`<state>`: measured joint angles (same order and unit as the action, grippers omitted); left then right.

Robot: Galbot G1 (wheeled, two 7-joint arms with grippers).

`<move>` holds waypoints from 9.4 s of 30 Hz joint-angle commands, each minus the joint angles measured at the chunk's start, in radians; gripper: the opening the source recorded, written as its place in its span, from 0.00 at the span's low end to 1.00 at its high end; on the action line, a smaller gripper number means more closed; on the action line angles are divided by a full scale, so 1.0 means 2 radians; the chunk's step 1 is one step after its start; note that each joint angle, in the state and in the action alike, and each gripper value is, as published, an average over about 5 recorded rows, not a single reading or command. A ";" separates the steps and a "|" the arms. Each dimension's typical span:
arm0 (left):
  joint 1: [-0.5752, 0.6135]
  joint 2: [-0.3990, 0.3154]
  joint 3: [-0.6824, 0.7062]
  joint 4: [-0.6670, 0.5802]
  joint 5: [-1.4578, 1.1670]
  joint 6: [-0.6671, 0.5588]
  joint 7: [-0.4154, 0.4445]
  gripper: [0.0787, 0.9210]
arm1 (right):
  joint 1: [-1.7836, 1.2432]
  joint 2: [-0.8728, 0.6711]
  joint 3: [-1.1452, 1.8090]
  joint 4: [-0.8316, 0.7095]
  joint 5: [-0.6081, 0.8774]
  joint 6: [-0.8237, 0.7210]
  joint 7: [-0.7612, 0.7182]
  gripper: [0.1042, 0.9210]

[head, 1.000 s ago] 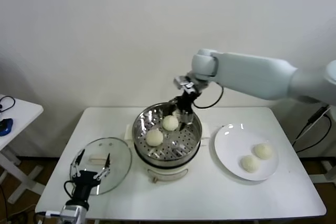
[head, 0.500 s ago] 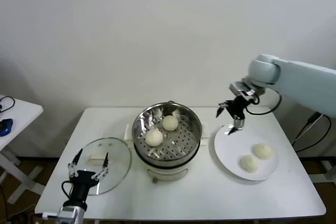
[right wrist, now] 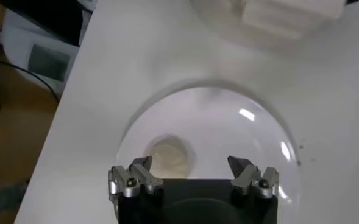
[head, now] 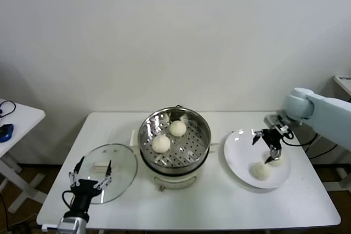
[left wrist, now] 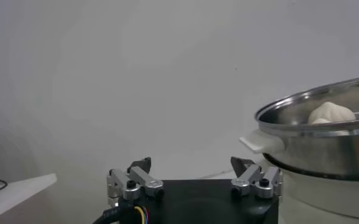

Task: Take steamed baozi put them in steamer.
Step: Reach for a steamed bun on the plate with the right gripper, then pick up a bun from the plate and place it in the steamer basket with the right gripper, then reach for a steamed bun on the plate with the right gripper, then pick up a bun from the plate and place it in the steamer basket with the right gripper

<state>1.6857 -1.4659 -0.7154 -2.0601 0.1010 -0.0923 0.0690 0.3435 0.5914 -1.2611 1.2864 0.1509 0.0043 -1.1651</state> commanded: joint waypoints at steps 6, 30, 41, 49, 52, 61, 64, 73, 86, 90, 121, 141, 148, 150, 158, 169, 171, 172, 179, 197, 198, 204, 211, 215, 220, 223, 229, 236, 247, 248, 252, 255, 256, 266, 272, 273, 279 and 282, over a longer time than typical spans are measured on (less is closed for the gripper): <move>-0.001 0.000 -0.001 0.005 -0.001 0.000 0.000 0.88 | -0.119 0.004 0.082 -0.034 -0.075 0.008 0.013 0.88; -0.007 -0.001 0.000 0.014 0.003 0.003 0.000 0.88 | -0.137 0.033 0.103 -0.067 -0.094 0.021 0.011 0.88; -0.008 -0.002 0.001 0.012 0.004 0.004 0.000 0.88 | -0.133 0.034 0.102 -0.066 -0.093 0.023 0.007 0.77; -0.005 -0.002 0.000 0.011 0.005 0.003 0.000 0.88 | -0.124 0.032 0.101 -0.061 -0.087 0.023 0.007 0.72; -0.005 -0.002 0.001 0.010 0.005 0.003 0.000 0.88 | -0.108 0.032 0.094 -0.055 -0.077 0.022 0.007 0.72; -0.005 -0.002 0.002 0.008 0.006 0.005 -0.001 0.88 | 0.067 0.049 -0.013 -0.018 0.001 0.054 -0.007 0.72; -0.005 -0.002 0.003 0.006 0.006 0.009 -0.003 0.88 | 0.155 0.067 -0.060 -0.003 0.026 0.078 -0.014 0.72; -0.002 -0.002 0.002 0.004 0.009 0.012 -0.004 0.88 | 0.288 0.123 -0.095 0.062 -0.045 0.222 -0.012 0.71; 0.001 -0.005 0.006 0.002 0.018 0.014 -0.005 0.88 | 0.219 0.206 -0.001 0.173 -0.185 0.267 -0.006 0.71; 0.003 -0.006 0.007 0.003 0.019 0.014 -0.005 0.88 | 0.171 0.250 0.013 0.157 -0.210 0.268 -0.007 0.71; 0.004 -0.004 0.004 0.007 0.021 0.018 -0.006 0.88 | 0.051 0.306 0.006 0.138 -0.248 0.268 -0.005 0.71; -0.006 -0.005 0.013 0.011 0.026 0.024 -0.006 0.88 | 0.055 0.307 0.002 0.131 -0.245 0.270 -0.004 0.71; -0.008 -0.006 0.014 0.012 0.026 0.024 -0.006 0.88 | 0.054 0.306 0.000 0.129 -0.242 0.269 -0.001 0.72; -0.008 -0.006 0.014 0.012 0.026 0.024 -0.006 0.88 | 0.055 0.305 -0.001 0.129 -0.240 0.269 0.000 0.73; -0.008 -0.006 0.013 0.014 0.026 0.023 -0.006 0.88 | 0.060 0.305 0.004 0.125 -0.241 0.276 0.003 0.87; -0.010 -0.006 0.012 0.014 0.025 0.022 -0.006 0.88 | 0.101 0.281 0.025 0.121 -0.219 0.278 -0.005 0.88; -0.010 -0.005 0.011 0.014 0.024 0.022 -0.006 0.88 | 0.122 0.264 0.029 0.116 -0.199 0.269 -0.009 0.88; -0.010 -0.005 0.011 0.014 0.023 0.022 -0.006 0.88 | 0.135 0.254 0.028 0.110 -0.180 0.257 -0.012 0.88; -0.013 0.002 0.011 0.012 0.016 0.021 -0.006 0.88 | 0.249 0.170 -0.077 0.063 0.041 0.117 -0.023 0.88; -0.012 0.007 0.021 0.002 0.013 0.018 -0.005 0.88 | 0.032 -0.023 0.028 -0.074 -0.025 0.049 -0.019 0.88; -0.011 0.007 0.021 0.002 0.013 0.018 -0.005 0.88 | 0.012 -0.023 0.047 -0.083 -0.038 0.051 -0.019 0.88; -0.006 0.006 0.017 0.000 0.014 0.016 -0.005 0.88 | -0.085 -0.012 0.131 -0.125 -0.100 0.056 -0.020 0.88; -0.003 0.005 0.015 0.002 0.016 0.016 -0.005 0.88 | -0.141 0.014 0.177 -0.172 -0.149 0.064 -0.019 0.88; -0.004 0.005 0.014 0.004 0.016 0.016 -0.005 0.88 | -0.155 0.024 0.192 -0.188 -0.162 0.067 -0.017 0.88; -0.007 0.005 0.014 0.009 0.016 0.017 -0.005 0.88 | -0.166 0.038 0.209 -0.203 -0.172 0.070 -0.010 0.88; -0.010 0.005 0.015 0.011 0.017 0.018 -0.005 0.88 | -0.167 0.048 0.215 -0.213 -0.173 0.070 -0.008 0.88; -0.013 0.006 0.015 0.015 0.017 0.019 -0.005 0.88 | -0.166 0.065 0.218 -0.226 -0.170 0.070 -0.010 0.88; -0.014 0.007 0.013 0.019 0.016 0.019 -0.005 0.88 | -0.171 0.081 0.225 -0.238 -0.171 0.069 -0.007 0.88; -0.014 0.006 0.013 0.019 0.017 0.020 -0.005 0.88 | -0.171 0.096 0.233 -0.252 -0.176 0.070 -0.007 0.88; -0.014 0.006 0.013 0.019 0.017 0.020 -0.005 0.88 | -0.171 0.095 0.233 -0.252 -0.176 0.071 -0.008 0.88; -0.016 0.005 0.011 0.020 0.016 0.019 -0.005 0.88 | -0.168 0.093 0.231 -0.253 -0.174 0.071 -0.010 0.86; -0.016 0.004 0.011 0.021 0.016 0.019 -0.005 0.88 | -0.169 0.092 0.231 -0.252 -0.171 0.071 -0.011 0.82; -0.016 0.004 0.011 0.021 0.016 0.019 -0.005 0.88 | -0.169 0.091 0.231 -0.251 -0.170 0.071 -0.011 0.81; -0.014 0.004 0.010 0.020 0.015 0.017 -0.005 0.88 | -0.166 0.087 0.227 -0.249 -0.146 0.067 -0.008 0.73; -0.014 0.004 0.010 0.020 0.015 0.017 -0.005 0.88 | -0.130 0.072 0.174 -0.228 -0.073 0.046 -0.002 0.72; -0.014 0.004 0.011 0.020 0.015 0.017 -0.005 0.88 | -0.116 0.069 0.159 -0.221 -0.052 0.039 -0.001 0.72; -0.015 0.004 0.013 0.017 0.013 0.017 -0.004 0.88 | 0.017 0.068 0.031 -0.192 0.086 -0.006 0.005 0.72; -0.016 0.002 0.016 0.011 0.011 0.016 -0.005 0.88 | 0.087 0.085 -0.041 -0.189 0.160 -0.020 0.007 0.72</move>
<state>1.6543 -1.4593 -0.6863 -2.0280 0.1255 -0.0584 0.0601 0.1851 0.7397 -1.0038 0.8566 0.0871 0.0543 -1.1602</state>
